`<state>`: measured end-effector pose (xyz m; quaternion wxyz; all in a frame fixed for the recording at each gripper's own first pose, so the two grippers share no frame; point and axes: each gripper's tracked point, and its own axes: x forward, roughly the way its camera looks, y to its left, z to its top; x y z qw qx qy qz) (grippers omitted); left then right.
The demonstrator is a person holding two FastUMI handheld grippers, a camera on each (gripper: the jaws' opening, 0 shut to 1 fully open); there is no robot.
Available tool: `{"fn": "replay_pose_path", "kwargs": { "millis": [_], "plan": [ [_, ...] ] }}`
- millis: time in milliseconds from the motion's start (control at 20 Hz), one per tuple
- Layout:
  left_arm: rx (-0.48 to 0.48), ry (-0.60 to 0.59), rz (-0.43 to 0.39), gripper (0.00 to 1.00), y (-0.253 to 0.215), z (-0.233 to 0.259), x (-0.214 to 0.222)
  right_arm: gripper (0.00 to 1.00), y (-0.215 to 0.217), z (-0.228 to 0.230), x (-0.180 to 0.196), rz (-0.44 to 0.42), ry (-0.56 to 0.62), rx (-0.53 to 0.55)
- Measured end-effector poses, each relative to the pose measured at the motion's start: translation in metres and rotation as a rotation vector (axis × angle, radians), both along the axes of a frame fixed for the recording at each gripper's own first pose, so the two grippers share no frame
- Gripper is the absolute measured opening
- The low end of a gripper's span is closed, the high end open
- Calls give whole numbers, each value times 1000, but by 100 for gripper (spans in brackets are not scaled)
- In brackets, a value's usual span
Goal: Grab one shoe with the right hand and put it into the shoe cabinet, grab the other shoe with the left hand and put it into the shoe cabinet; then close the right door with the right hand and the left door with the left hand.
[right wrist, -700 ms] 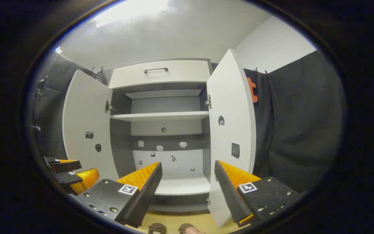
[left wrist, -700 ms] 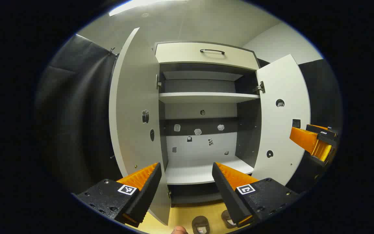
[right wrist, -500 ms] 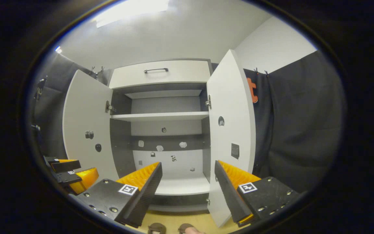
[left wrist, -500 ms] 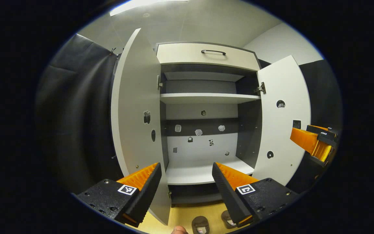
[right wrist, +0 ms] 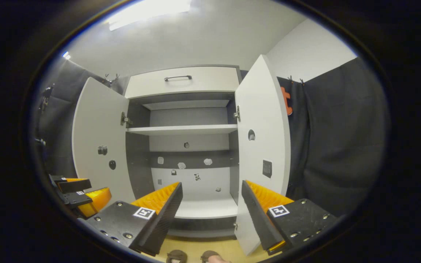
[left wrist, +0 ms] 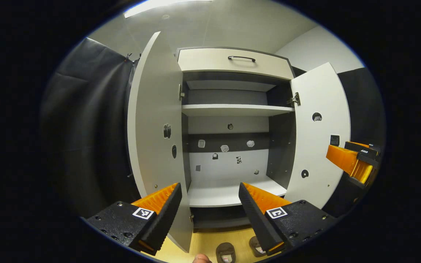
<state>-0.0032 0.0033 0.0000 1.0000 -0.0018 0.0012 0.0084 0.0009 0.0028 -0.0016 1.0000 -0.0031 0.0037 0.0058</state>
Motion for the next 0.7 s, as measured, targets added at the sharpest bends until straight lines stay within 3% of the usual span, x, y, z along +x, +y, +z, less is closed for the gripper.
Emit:
{"fn": "replay_pose_path", "kwargs": {
  "millis": [350, 700],
  "plan": [
    [4, 1, 7, 96, -1, 0, 2, 97, 1, -17, 5, 13, 23, -21],
    [3, 4, 19, 96, 1, -2, 3, 97, 16, -124, -5, 74, 153, -48]
  ]
}}
